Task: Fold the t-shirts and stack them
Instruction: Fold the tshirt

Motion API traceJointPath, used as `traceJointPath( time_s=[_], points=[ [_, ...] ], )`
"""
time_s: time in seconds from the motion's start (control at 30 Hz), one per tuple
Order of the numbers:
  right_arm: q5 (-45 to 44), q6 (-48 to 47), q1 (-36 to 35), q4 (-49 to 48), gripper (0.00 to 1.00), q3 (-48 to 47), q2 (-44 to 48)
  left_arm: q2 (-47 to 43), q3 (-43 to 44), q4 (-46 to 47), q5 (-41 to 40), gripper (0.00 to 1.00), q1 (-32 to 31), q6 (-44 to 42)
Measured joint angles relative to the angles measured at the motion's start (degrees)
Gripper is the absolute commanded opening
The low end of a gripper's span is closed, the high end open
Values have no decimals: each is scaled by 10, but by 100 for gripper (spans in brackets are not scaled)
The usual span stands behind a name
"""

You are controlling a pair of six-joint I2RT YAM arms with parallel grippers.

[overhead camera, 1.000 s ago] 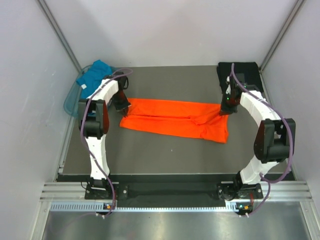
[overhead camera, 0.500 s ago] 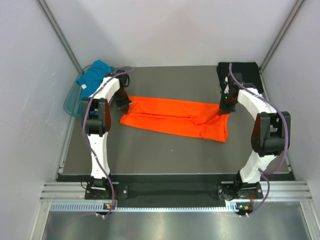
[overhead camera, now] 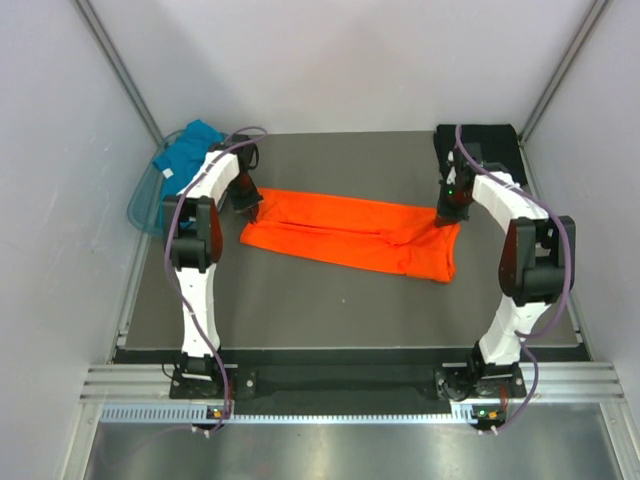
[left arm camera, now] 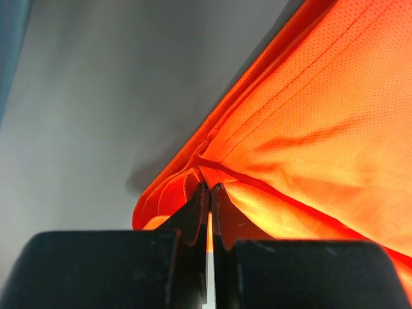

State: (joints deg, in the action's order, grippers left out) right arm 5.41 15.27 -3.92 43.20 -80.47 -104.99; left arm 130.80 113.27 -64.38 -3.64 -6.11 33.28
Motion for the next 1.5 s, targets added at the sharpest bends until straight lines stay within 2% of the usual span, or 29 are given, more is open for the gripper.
traceJointPath(
  time_s=[0.07, 0.1, 0.17, 0.2, 0.23, 0.4, 0.47, 0.5, 0.57, 0.6, 0.67, 0.7, 0.8, 0.87, 1.03, 1.1, 1.17, 1.3, 1.4, 1.5],
  points=[
    [0, -2, 0, 0, 0, -3, -4, 1, 0, 1, 0, 9, 0, 1],
    [0, -2, 0, 0, 0, -4, -6, 1, 1, 0, 1, 20, 0, 3],
    [0, -2, 1, 1, 2, -13, -14, 3, 7, -2, 0, 32, 0, 7],
    [0, -2, 2, 0, 3, -18, -20, 3, 10, -1, 0, 46, 0, 9],
    [0, -2, 2, 0, 4, -24, -27, 3, 11, 1, -3, 51, 0, 10],
    [-4, -2, 10, 2, 8, -52, -63, -6, 7, 9, -19, 59, 0, 11],
    [-6, -2, 13, 8, 15, -67, -81, -29, -15, 26, -20, 60, -2, 8],
    [-9, -2, 15, 11, 22, -78, -92, -45, -29, 31, -20, 60, -2, 4],
    [-14, -4, 18, 16, 27, -95, -108, -78, -57, 45, -21, 60, -6, -5],
    [-19, -6, 19, 19, 36, -104, -114, -95, -68, 49, -22, 59, -9, -9],
    [-29, -9, 21, 29, 43, -118, -119, -125, -85, 58, -26, 59, -20, -17],
    [-36, -11, 21, 36, 50, -124, -120, -137, -89, 61, -29, 59, -27, -21],
    [-57, -18, 21, 49, 55, -142, -120, -159, -96, 72, -33, 59, -49, -30],
    [-67, -22, 21, 56, 57, -145, -116, -165, -100, 81, -33, 54, -64, -35],
    [-74, -28, 12, 73, 56, -133, -70, -166, -126, 104, 0, 39, -84, -43],
    [-60, -30, 3, 71, 51, -113, -33, -160, -131, 104, 18, 30, -84, -45],
    [-35, -32, -12, 65, 45, -84, 5, -150, -131, 107, 32, 27, -82, -46],
    [21, -29, -66, 29, 23, -4, 56, -115, -131, 110, 46, 24, -78, -48],
    [51, -18, -100, 6, 21, 41, 52, -90, -131, 112, 49, 24, -74, -51],
    [69, -11, -125, -7, 24, 65, 38, -70, -131, 115, 50, 24, -70, -55]
  ],
)
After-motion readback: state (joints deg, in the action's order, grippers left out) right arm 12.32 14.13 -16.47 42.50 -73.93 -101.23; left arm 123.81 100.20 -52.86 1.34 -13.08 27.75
